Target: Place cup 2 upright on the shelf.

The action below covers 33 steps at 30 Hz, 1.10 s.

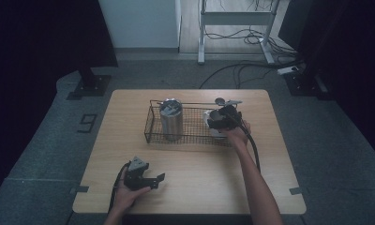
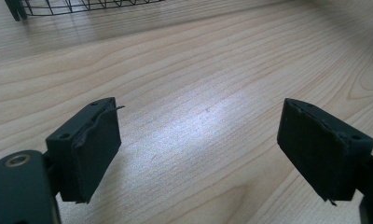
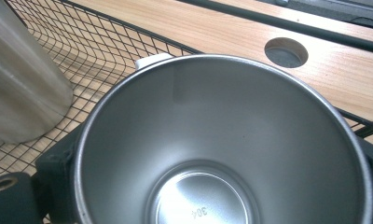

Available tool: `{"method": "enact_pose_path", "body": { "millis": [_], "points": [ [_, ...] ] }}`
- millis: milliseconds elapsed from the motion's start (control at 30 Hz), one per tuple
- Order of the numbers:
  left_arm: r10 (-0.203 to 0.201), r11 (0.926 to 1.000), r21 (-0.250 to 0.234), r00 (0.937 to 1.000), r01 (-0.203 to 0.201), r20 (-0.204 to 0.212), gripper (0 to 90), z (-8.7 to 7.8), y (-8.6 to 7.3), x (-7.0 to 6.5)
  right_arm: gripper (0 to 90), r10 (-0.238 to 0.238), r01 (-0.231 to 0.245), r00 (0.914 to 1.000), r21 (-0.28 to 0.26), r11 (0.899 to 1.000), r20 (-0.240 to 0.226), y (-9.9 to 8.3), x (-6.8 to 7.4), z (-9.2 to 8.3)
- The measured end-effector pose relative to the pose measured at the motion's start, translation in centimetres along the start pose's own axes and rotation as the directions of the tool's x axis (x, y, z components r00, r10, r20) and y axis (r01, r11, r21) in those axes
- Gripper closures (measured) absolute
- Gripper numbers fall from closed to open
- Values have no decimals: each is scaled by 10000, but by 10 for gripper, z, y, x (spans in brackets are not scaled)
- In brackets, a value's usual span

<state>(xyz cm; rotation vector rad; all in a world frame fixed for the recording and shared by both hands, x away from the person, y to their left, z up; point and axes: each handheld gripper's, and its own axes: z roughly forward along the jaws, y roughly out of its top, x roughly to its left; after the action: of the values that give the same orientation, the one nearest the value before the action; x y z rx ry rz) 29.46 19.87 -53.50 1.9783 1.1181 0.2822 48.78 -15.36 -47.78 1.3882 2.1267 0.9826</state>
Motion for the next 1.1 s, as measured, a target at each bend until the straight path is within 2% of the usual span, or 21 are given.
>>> {"method": "enact_pose_path", "body": {
  "millis": [600, 867, 1100],
  "points": [
    [28, 9999, 128, 10000, -28, 25, 141, 2, -1, 0, 63, 68, -73, 9999, 435, 9990, 111, -2, 0, 6],
    [69, 9998, 178, 10000, -70, 44, 141, 2, -1, -1, 59, -259, 249, 9996, 934, 9953, 95, -3, 2, 2],
    [82, 9997, 209, 9999, -83, 75, 141, 3, -1, -2, 55, -308, 289, 9994, 995, 9946, 167, -5, 3, -1]
  ]
}}
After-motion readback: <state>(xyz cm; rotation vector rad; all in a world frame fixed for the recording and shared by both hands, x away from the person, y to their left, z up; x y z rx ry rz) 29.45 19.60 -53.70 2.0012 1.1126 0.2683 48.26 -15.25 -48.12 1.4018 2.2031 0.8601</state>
